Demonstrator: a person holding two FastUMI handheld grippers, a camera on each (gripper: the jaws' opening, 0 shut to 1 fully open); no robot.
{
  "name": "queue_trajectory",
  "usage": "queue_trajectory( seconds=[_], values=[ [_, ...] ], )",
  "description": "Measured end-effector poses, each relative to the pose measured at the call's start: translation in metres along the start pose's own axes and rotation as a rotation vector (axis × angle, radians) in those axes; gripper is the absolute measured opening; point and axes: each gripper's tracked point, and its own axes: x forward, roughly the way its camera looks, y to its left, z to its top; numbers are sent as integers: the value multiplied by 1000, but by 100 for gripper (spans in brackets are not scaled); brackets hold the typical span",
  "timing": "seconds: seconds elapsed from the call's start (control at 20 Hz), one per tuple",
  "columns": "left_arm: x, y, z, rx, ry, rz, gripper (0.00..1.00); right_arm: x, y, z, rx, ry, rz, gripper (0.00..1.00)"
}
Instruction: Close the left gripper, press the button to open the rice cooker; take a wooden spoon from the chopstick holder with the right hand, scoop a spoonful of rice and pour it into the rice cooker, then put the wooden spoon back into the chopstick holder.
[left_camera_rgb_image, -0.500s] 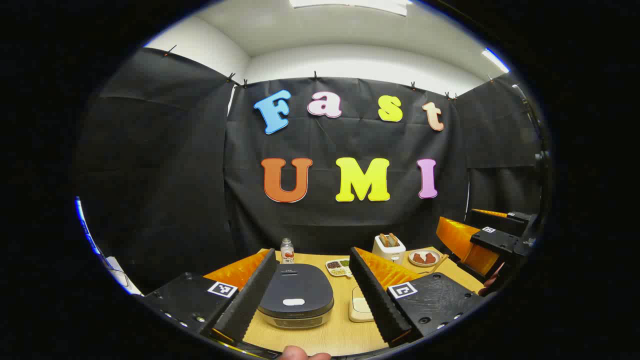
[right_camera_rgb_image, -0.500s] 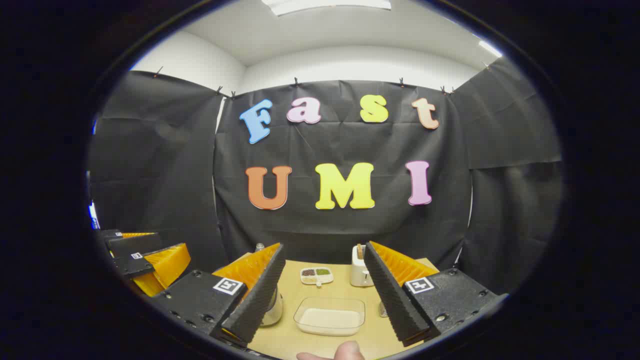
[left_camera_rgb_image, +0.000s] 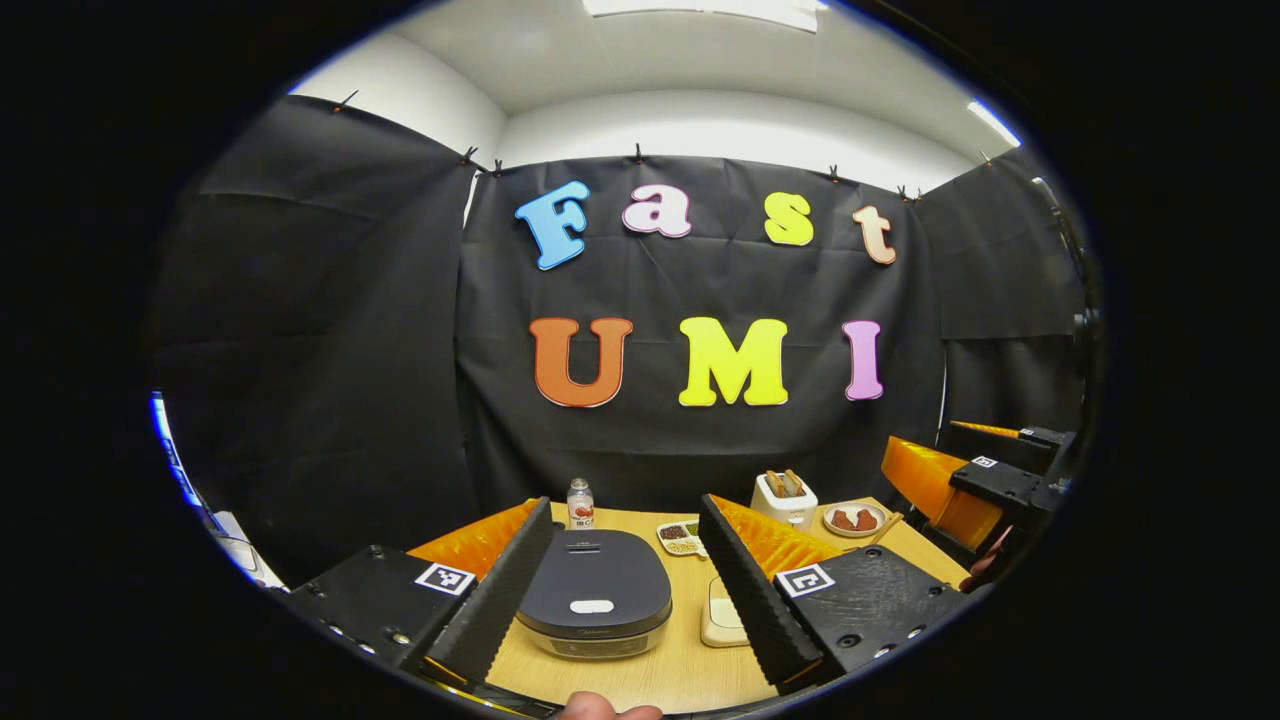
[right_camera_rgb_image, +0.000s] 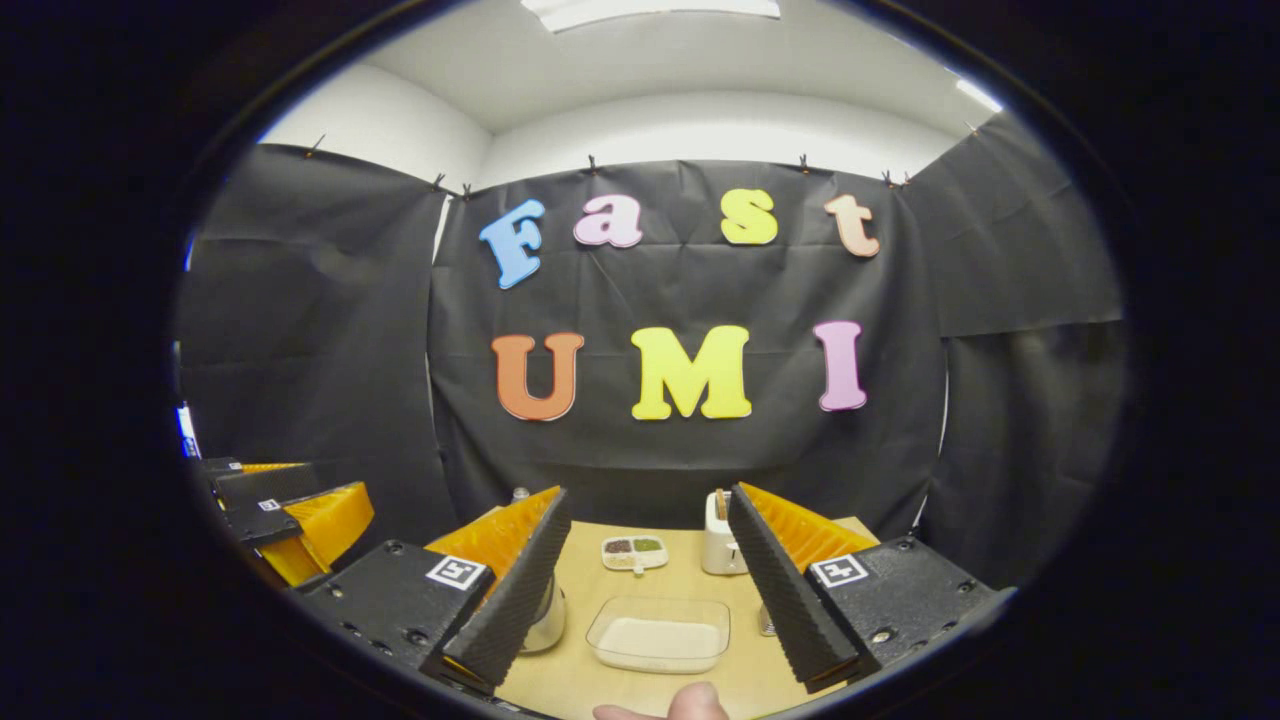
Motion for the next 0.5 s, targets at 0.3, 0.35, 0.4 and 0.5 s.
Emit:
queue_trajectory(
  seconds=[0.3, 0.35, 0.4, 0.5],
  values=[
    [0, 3, 0, 2, 3, 17, 94, 5, 0, 1, 2, 0, 8, 100],
    [1, 3, -1, 0, 2, 20, 94, 8, -1, 1, 4, -3, 7, 100],
    [1, 3, -1, -1, 1, 23, 94, 8, -2, 1, 6, -3, 8, 100],
    [2, 3, -1, -4, 0, 25, 94, 12, -2, 0, 8, 1, 9, 97]
  ],
)
